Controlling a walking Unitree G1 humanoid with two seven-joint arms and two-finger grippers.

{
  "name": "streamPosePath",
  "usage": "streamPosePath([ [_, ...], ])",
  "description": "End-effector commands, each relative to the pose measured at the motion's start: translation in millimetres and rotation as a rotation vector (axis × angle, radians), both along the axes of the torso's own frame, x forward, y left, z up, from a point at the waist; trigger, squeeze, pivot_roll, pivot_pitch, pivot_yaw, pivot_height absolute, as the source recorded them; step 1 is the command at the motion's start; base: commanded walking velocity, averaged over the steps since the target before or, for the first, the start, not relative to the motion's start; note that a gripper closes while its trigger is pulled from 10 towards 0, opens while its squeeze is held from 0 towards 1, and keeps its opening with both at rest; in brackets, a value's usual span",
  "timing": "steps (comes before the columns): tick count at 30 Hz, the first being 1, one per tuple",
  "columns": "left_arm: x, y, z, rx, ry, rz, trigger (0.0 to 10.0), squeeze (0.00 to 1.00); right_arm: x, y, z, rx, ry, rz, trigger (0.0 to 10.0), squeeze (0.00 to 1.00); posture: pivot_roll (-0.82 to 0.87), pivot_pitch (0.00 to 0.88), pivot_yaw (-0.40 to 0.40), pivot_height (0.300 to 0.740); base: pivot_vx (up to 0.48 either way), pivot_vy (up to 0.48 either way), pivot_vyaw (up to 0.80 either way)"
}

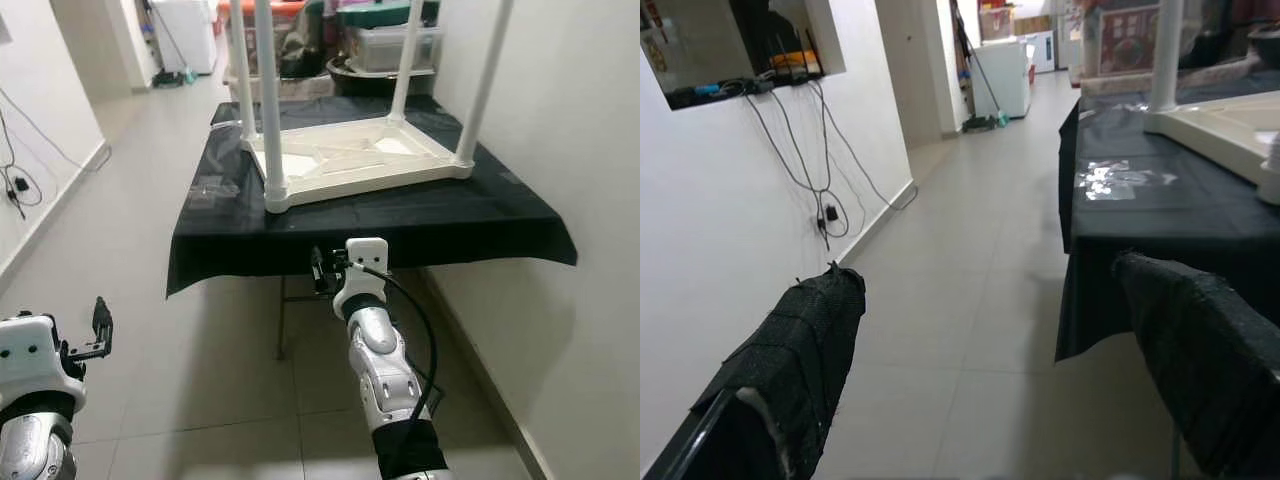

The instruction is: Building children table

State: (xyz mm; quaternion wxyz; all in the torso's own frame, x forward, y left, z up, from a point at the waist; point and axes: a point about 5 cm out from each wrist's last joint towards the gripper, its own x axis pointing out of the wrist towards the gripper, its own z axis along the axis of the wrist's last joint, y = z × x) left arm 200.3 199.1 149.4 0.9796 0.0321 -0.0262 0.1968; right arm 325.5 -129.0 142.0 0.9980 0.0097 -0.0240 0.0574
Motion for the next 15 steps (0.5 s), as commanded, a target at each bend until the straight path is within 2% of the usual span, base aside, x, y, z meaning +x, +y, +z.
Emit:
streamPosePath([
  [1,1.6,-0.9,-4.4,-0.002,0.024,-0.002,10.0,0.00,0.4,1.5,-0.5,-0.002,-0.005,0.003,10.0,0.00,0.08,0.000,0.002,0.740,0.311,0.000,0.00],
  [15,1.9,-1.9,-4.5,-0.004,0.027,-0.007,10.0,0.00,0.9,1.6,-0.3,0.000,-0.007,0.002,10.0,0.00,0.08,0.000,0.002,0.740,0.314,0.000,0.00],
])
